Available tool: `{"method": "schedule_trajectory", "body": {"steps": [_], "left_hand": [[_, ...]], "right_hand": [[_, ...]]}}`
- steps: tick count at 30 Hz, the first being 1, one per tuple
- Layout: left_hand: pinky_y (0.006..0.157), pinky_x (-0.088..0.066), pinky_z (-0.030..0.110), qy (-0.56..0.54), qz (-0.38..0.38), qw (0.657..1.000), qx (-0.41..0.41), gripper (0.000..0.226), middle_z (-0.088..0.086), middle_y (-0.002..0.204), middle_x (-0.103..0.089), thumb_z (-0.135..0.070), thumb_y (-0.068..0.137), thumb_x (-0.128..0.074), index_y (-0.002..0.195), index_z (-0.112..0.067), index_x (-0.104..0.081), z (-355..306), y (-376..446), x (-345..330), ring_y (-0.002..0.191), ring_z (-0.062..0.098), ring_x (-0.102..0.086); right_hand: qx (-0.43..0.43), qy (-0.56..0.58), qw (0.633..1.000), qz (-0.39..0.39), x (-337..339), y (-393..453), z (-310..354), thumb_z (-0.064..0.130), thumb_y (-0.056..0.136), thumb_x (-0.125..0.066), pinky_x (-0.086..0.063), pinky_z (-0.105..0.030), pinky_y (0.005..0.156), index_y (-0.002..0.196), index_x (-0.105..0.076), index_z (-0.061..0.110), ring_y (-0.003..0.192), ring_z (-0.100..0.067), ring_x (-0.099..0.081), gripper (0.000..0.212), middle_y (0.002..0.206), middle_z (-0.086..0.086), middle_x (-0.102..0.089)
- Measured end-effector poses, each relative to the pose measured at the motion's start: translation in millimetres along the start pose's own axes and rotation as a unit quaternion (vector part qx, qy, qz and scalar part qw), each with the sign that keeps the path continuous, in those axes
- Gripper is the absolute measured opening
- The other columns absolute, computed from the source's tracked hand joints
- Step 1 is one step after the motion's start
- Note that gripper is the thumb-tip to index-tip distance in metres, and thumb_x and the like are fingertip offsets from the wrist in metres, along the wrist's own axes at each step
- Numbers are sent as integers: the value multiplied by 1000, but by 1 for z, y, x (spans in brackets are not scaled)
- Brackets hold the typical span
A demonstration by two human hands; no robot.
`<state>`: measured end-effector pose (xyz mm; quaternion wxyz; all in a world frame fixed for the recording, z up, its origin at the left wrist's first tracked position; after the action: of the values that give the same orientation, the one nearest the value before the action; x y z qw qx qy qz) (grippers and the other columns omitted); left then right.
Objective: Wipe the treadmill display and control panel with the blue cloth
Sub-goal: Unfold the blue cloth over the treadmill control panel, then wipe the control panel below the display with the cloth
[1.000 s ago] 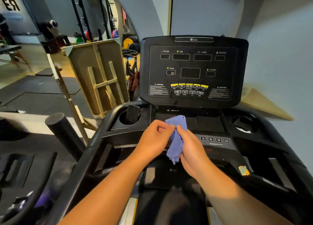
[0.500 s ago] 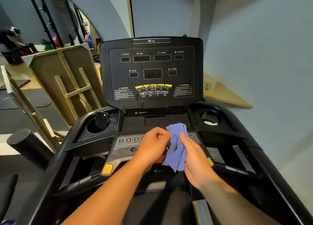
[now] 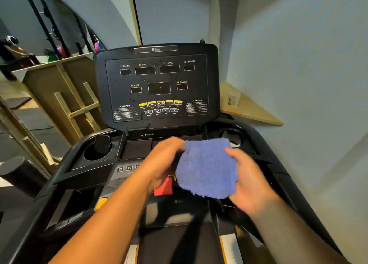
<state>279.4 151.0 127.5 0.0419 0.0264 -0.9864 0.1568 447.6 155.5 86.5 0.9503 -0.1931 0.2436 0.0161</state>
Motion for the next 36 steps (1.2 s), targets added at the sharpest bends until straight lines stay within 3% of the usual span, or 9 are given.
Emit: {"method": "schedule_trajectory", "body": {"steps": [3,6,13,19,23,26,29,31,36], "left_hand": [[59,-40,29,-62,61,993,-78,20,5,77,-63,-8,91,-52,93,-14,-71,-62,-17,-14,71,21,-56],[62,-46,28,-54,94,985,-132,28,0,77,-70,-6,95,-52,90,-18,-77,-95,-17,-32,71,16,-62],[84,-58,38,188,19,973,-134,14,7,99,-79,-13,95,-66,97,-22,-77,-40,20,-38,90,18,-74],[64,-58,31,204,-49,974,-90,10,0,94,-75,-25,99,-65,104,-29,-72,20,41,9,70,11,-68],[95,-56,39,270,-179,940,-109,16,-7,101,-76,-17,95,-68,99,-32,-73,58,50,87,93,16,-72],[86,-47,31,290,-271,913,-93,15,-3,96,-74,-13,96,-66,103,-22,-75,90,33,146,90,17,-67],[83,-46,35,293,-341,889,-83,12,1,91,-73,-14,97,-63,100,-22,-72,124,14,200,89,22,-67],[81,-45,36,278,-365,886,-64,13,2,92,-72,-14,98,-61,103,-20,-71,146,8,227,87,22,-65],[81,-52,40,294,-310,904,-4,16,0,87,-72,-18,101,-56,95,-29,-66,198,15,261,85,23,-69]], "right_hand": [[50,107,983,141,-11,-20,64,46,100,-40,-58,-34,77,109,-74,10,98,-27,-70,50,105,-14,-71],[66,166,959,218,-13,-34,85,79,89,-38,-56,-34,92,141,-50,-6,114,-28,-68,100,117,-20,-72],[-83,215,963,139,12,-22,-1,74,84,-47,-54,-51,98,133,-64,9,122,-36,-63,83,134,-19,-64],[-123,116,982,80,36,3,-33,24,98,-53,-58,-48,92,133,-60,8,111,-35,-69,39,125,-18,-69],[-66,86,993,35,43,21,-28,21,103,-45,-57,-43,89,136,-57,7,115,-30,-67,38,126,-15,-69],[42,-89,994,-52,43,34,-19,22,104,-48,-53,-37,75,135,-58,9,108,-38,-66,34,120,-16,-69],[238,-325,912,-79,17,38,-6,17,106,-44,-48,-31,99,142,-52,26,120,-17,-60,38,134,-1,-62],[334,-524,781,-66,-9,48,-20,12,102,-38,-42,-28,100,137,-48,21,110,-10,-54,38,120,-3,-57],[230,-751,601,-151,-28,95,-127,33,83,-73,-8,-46,122,154,-30,2,150,-37,-25,89,161,-18,-30]]}}
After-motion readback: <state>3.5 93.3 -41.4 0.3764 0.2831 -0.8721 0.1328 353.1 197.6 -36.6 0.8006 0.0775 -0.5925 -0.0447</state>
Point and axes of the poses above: each hand's wrist, its own y-axis towards the middle knuckle, its own x-axis out of the back of the hand, z = x × y, the point moved 6 cm from there along y, towards the middle knuckle
